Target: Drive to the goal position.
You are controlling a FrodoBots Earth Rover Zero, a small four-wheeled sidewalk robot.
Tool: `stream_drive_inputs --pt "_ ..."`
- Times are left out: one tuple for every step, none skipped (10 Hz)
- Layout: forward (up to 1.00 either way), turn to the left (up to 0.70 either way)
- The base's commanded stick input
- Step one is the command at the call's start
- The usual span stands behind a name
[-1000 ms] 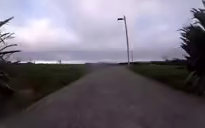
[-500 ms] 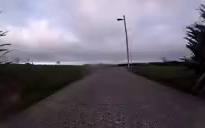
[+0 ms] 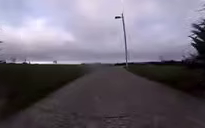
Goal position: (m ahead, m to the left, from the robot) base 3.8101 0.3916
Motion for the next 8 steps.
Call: stream_drive_inputs --pt "0.85 -0.29" --pt "0.85 -0.29" --pt "0.85 -0.29" --pt "0.85 -0.29" --pt "0.85 -0.28" --pt "0.85 -0.21" --pt "0.85 -0.15" --pt "0.85 -0.08"
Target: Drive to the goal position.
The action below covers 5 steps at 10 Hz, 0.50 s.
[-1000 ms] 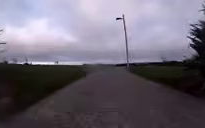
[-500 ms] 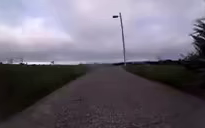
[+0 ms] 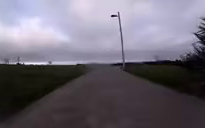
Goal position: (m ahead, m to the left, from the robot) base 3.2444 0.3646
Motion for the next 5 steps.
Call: stream_drive_inputs --pt "0.85 -0.02" --pt "0.85 0.00" --pt "0.85 0.00" --pt "0.85 0.00" --pt "0.85 0.00"
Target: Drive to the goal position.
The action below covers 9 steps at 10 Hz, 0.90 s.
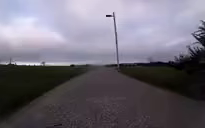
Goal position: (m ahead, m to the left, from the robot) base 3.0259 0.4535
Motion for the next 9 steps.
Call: stream_drive_inputs --pt "0.85 0.00" --pt "0.85 0.00" --pt "0.85 0.00" --pt "0.85 0.00" --pt "0.85 0.00" --pt "0.85 0.00" --pt "0.85 0.00" --pt "0.85 0.00" --pt "0.85 0.00"
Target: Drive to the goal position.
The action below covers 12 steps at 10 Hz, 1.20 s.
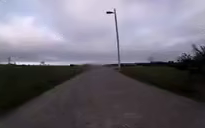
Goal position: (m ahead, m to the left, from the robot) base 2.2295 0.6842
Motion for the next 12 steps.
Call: stream_drive_inputs --pt "0.85 0.00" --pt "0.85 0.00" --pt "0.85 0.00" --pt "0.85 0.00" --pt "0.85 0.00" --pt "0.85 0.00" --pt "0.85 0.00" --pt "0.85 0.00" --pt "0.85 0.00" --pt "0.85 0.00" --pt "0.85 0.00" --pt "0.85 0.00"
